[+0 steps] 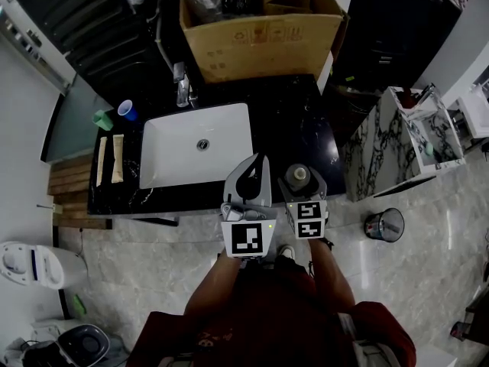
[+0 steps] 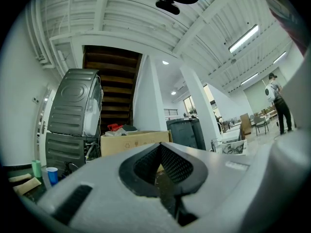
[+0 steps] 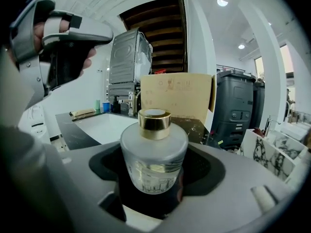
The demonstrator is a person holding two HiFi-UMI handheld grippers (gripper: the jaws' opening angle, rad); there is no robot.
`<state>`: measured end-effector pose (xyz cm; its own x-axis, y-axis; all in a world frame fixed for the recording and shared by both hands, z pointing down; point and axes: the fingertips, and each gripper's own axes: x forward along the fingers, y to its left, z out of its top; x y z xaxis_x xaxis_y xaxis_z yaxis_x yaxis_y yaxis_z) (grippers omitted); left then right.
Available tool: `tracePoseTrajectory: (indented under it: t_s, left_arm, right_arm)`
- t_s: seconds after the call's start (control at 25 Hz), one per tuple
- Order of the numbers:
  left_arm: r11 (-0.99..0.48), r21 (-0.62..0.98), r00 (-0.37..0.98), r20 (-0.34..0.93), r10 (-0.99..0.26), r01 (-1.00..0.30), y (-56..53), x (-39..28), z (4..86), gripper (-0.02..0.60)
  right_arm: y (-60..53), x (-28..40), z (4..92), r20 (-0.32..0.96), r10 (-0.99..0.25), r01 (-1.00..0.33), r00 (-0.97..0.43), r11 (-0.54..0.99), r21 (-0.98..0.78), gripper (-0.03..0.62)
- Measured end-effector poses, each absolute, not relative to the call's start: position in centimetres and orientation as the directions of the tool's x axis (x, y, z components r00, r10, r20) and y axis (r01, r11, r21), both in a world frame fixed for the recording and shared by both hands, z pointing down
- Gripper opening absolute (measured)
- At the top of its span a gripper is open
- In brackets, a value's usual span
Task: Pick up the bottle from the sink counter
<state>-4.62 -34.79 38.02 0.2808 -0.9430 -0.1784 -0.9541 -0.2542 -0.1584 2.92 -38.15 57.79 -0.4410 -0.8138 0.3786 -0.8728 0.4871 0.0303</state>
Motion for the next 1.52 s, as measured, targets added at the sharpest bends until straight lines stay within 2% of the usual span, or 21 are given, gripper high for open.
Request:
tracePoseTrajectory:
  t_s: [0.88, 1.28, 1.52]
  left_arm:
    - [-0.257, -0.117, 0.278, -0.228, -0.933, -0.959, -34.4, -4.6, 36.3, 0.003]
    - [-0.267, -0.221, 0.322, -0.269, -0.908, -0.938, -35.0, -3.7, 34.0, 0.003]
    - [-0.269, -0.282, 0.346, -0.276, -0.897, -0.921, -34.7, -3.3, 32.6, 0.003]
  right_arm:
    - [-37.4, 3.8, 44.1, 0.112, -0.889, -0.883, -0.444, 0.455, 0.117, 0.334]
    - [-37.1, 4.7, 38.5, -0.005, -0.909, -0.899, -0.416, 0.411, 0.155, 0.334]
    - [-35.8, 5.2, 34.0, -0.141, -0.911, -0.915, -0.387, 0.362, 0.177, 0.334]
